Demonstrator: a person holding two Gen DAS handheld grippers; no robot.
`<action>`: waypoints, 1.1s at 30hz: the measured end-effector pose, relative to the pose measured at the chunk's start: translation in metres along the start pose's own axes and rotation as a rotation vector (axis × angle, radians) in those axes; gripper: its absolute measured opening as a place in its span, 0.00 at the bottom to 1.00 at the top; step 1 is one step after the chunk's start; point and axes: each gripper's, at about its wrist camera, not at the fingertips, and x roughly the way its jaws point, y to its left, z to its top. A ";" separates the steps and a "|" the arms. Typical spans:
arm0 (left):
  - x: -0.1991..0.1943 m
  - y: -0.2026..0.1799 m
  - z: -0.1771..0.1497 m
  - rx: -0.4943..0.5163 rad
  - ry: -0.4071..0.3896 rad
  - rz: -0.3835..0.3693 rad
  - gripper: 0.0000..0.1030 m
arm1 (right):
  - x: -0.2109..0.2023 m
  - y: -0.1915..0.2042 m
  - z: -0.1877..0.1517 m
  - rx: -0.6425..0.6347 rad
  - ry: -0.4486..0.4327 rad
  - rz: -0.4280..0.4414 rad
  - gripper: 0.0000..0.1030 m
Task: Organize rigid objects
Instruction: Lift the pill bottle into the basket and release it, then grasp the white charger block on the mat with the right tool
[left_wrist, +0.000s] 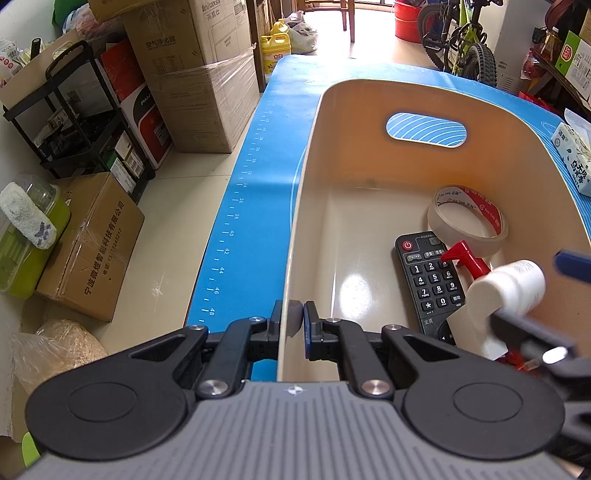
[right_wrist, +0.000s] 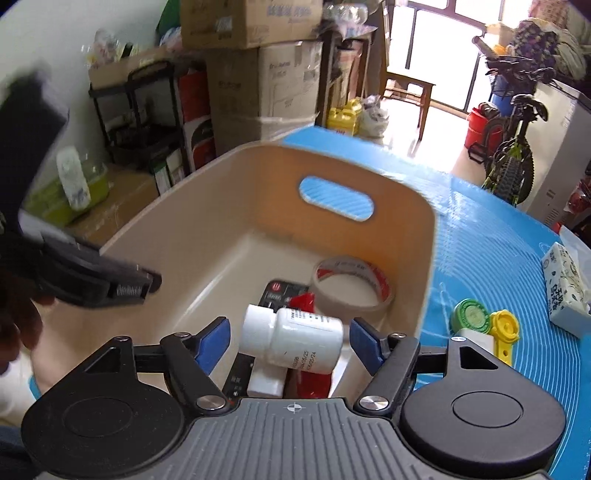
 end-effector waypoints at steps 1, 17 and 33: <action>0.000 0.000 0.000 0.000 0.000 0.000 0.11 | -0.005 -0.004 0.001 0.013 -0.014 0.002 0.75; 0.000 0.001 0.000 -0.002 0.000 -0.003 0.11 | -0.022 -0.122 -0.015 0.191 -0.039 -0.260 0.77; 0.000 0.002 0.000 0.002 0.001 0.001 0.11 | 0.034 -0.136 -0.042 0.133 0.029 -0.222 0.64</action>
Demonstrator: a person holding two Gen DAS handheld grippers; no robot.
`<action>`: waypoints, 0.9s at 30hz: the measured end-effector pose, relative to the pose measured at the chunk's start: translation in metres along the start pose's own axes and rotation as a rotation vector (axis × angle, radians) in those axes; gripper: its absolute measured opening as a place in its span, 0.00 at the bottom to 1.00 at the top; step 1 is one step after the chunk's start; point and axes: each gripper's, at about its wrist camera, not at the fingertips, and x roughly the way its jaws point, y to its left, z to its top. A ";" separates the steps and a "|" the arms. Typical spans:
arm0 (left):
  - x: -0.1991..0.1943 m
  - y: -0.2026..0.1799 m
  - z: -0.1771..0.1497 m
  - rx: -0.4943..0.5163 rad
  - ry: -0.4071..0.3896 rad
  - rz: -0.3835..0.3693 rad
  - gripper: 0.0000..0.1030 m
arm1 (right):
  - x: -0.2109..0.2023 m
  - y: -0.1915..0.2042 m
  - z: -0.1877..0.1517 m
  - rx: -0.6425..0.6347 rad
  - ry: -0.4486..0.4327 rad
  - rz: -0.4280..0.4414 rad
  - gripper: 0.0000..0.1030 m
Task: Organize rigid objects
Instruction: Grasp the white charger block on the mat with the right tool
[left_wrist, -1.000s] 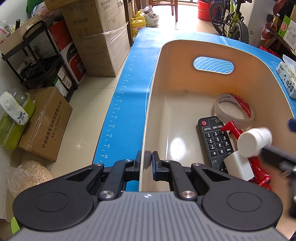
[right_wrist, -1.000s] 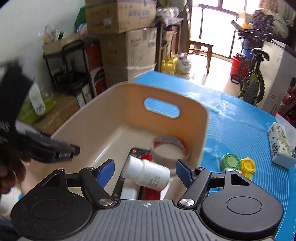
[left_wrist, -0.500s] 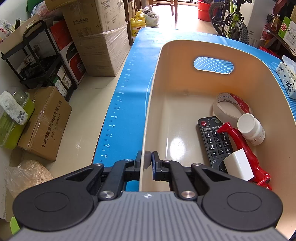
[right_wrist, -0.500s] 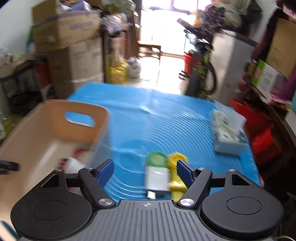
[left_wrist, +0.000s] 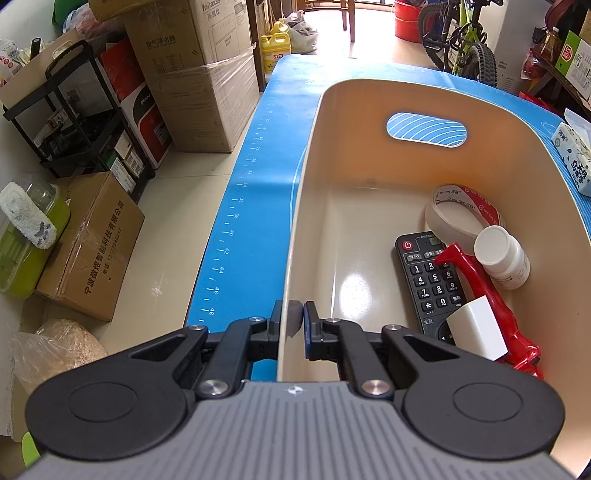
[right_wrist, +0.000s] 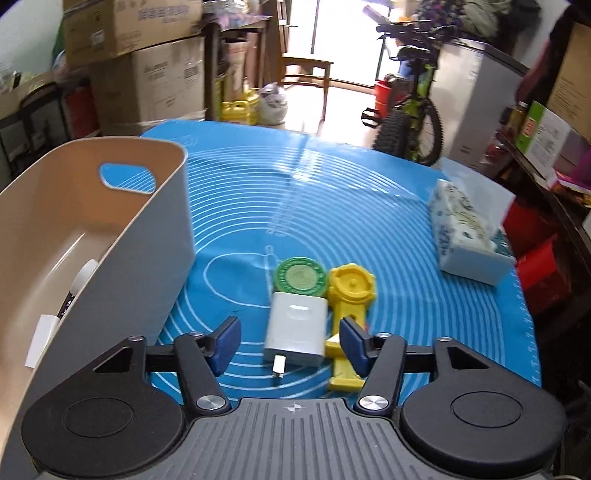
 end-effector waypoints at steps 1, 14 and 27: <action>0.000 0.000 0.000 0.000 0.000 0.000 0.11 | 0.003 0.000 0.001 0.000 -0.004 0.002 0.64; 0.000 0.000 0.000 0.005 0.000 0.003 0.11 | 0.042 -0.010 0.000 0.046 0.036 0.016 0.58; 0.000 -0.002 0.000 0.010 0.000 0.008 0.11 | 0.059 -0.002 -0.001 0.027 0.058 -0.020 0.50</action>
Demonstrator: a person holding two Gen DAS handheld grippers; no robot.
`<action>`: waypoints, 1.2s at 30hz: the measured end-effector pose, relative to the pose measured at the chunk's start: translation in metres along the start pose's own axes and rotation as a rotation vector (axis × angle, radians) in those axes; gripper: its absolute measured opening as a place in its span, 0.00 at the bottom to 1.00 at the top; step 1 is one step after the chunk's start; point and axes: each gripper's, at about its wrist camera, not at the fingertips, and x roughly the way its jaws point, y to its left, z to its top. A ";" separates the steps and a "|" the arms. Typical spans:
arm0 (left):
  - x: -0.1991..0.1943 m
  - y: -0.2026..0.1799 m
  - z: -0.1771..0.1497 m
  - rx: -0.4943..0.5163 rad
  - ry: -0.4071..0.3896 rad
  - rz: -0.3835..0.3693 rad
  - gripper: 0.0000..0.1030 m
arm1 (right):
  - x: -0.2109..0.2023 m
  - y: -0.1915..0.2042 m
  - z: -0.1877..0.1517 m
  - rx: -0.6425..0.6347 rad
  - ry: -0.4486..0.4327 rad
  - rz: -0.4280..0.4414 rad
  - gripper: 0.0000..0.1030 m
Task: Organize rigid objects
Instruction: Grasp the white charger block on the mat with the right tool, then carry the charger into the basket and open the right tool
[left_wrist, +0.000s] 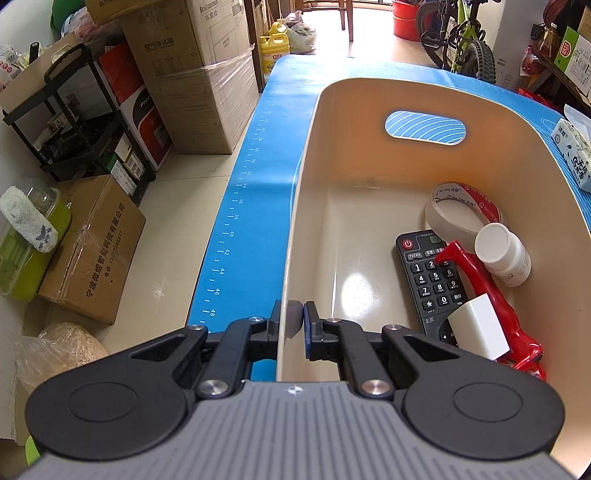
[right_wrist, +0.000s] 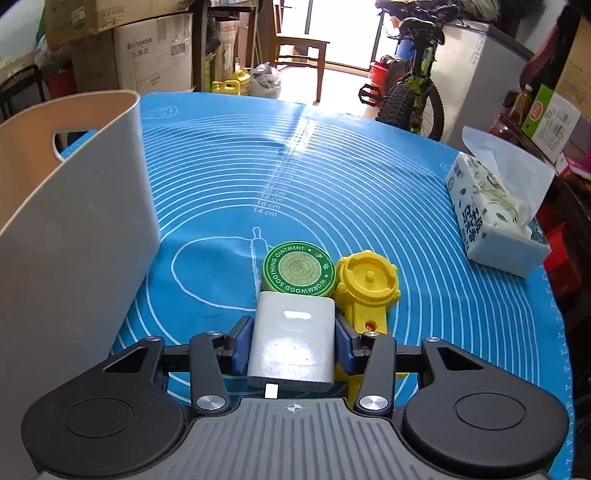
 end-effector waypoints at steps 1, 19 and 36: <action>0.000 0.000 0.000 0.000 0.000 0.001 0.11 | 0.000 0.000 -0.001 -0.001 -0.001 0.000 0.50; 0.000 -0.001 0.000 -0.002 0.000 0.000 0.11 | -0.061 -0.002 0.012 0.059 -0.105 0.008 0.49; 0.000 -0.001 0.000 -0.001 0.000 0.001 0.11 | -0.139 0.062 0.032 0.000 -0.313 0.210 0.49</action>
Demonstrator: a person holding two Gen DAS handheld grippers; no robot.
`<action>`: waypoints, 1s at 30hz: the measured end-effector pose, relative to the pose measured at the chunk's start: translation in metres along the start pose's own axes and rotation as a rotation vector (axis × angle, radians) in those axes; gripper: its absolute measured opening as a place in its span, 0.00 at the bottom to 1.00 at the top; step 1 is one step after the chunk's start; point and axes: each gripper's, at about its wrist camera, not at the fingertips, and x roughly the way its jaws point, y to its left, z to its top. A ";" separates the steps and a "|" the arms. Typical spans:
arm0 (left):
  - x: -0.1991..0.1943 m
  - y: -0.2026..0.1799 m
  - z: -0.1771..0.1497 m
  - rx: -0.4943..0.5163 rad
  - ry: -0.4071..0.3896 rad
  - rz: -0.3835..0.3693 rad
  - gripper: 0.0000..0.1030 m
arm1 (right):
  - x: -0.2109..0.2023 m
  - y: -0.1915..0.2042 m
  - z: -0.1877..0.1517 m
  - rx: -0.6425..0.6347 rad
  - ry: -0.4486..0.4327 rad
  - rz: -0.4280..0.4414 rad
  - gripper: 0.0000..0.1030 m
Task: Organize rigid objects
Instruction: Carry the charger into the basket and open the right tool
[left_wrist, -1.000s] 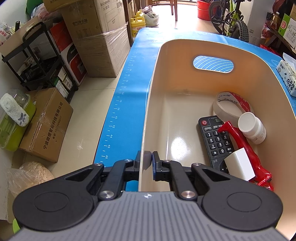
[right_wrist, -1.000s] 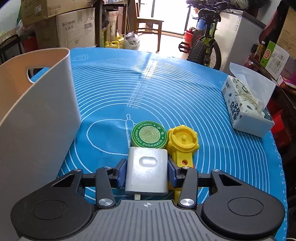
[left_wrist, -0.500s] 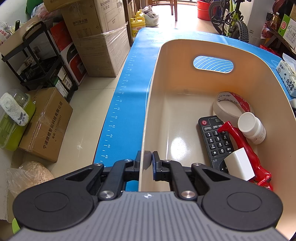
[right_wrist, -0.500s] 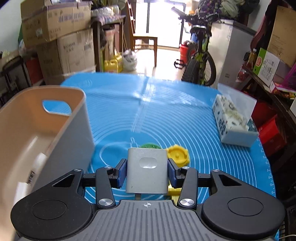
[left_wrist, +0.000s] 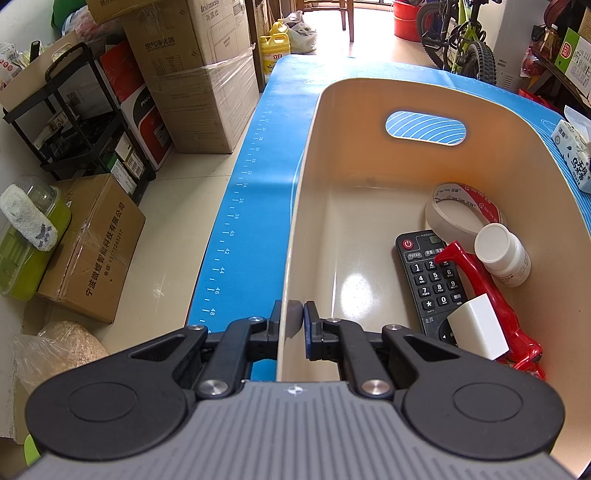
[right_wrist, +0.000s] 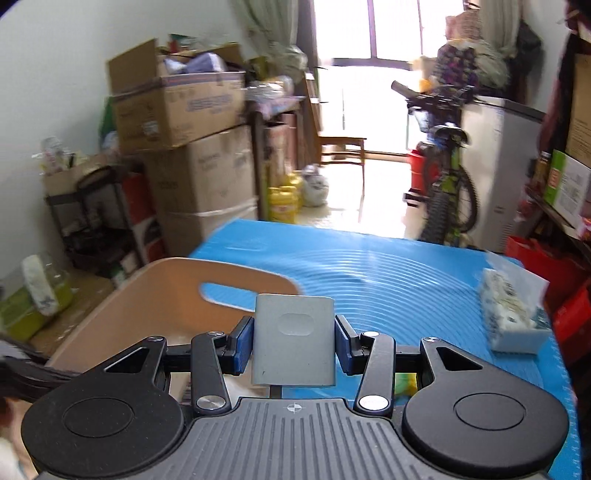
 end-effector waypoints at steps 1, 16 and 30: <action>0.000 0.000 0.000 -0.001 0.000 -0.001 0.11 | 0.001 0.008 0.000 -0.013 0.005 0.017 0.49; 0.000 0.000 0.000 -0.001 0.000 0.000 0.11 | 0.042 0.086 -0.034 -0.191 0.190 0.163 0.49; 0.000 0.000 0.001 0.006 0.002 0.004 0.11 | 0.054 0.090 -0.038 -0.218 0.323 0.155 0.49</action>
